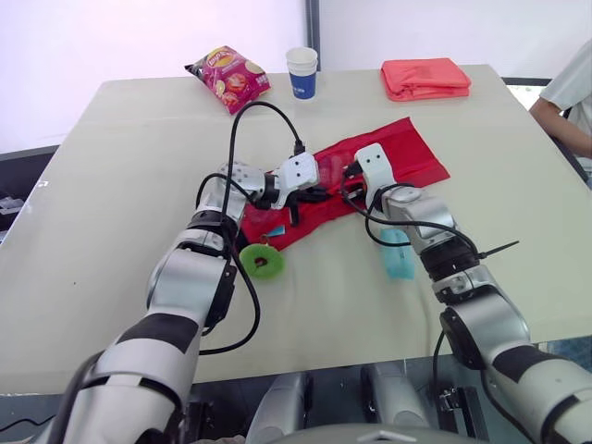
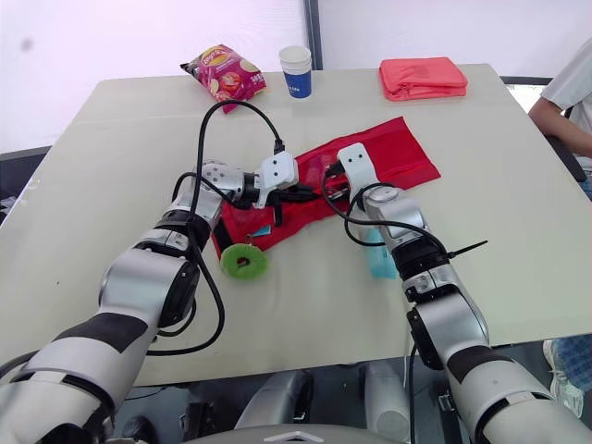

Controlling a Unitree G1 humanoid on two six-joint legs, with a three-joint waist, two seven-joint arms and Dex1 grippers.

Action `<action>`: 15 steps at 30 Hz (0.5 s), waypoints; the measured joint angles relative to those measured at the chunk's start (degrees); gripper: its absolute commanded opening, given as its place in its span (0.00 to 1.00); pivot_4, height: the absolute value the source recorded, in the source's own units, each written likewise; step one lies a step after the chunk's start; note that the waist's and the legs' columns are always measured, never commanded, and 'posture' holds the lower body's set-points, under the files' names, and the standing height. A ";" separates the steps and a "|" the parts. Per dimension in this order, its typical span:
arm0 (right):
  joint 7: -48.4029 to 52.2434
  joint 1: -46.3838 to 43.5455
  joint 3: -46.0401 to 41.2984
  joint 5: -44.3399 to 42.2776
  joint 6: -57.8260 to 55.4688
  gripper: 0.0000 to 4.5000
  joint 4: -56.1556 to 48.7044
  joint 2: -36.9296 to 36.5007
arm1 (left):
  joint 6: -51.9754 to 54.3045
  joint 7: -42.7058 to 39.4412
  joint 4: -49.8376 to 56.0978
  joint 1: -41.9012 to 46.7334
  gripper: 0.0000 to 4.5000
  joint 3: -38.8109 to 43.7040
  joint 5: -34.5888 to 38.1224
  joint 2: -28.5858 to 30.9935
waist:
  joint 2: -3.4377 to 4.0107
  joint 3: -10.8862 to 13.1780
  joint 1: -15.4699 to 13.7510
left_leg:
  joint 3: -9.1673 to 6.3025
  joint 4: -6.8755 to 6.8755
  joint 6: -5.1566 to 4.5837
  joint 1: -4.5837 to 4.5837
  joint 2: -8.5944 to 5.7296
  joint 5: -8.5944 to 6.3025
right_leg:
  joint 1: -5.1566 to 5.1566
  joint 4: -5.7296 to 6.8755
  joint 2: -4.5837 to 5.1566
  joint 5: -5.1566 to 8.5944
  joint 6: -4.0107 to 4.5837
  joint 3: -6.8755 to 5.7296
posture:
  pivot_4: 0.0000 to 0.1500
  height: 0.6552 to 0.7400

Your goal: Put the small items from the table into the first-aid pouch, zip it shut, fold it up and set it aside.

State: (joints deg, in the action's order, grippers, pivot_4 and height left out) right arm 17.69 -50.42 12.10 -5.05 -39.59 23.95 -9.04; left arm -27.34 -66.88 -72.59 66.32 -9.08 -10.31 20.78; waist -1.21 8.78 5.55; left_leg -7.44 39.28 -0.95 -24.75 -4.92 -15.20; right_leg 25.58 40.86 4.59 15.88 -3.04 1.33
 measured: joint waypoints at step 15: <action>21.17 29.32 -22.69 -25.29 -17.66 1.00 -70.55 -29.36 | -13.23 2.78 -1.67 0.87 0.00 -6.23 -8.16 8.37 | -0.01 0.00 -0.77 | -0.25 -0.01 -0.02 0.07 -0.12 -0.02 | -0.06 -0.01 -0.05 0.00 0.00 -0.12 | 1.00 1.00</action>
State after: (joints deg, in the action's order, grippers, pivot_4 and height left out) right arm 38.86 -21.11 -10.59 -30.34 -57.25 -46.60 -38.40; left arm -40.57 -64.10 -74.26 67.20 -15.31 -18.47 29.15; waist -1.22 8.78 4.78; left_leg -7.69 39.27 -0.97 -24.68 -5.03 -15.22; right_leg 25.52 40.85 4.54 15.88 -3.05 1.21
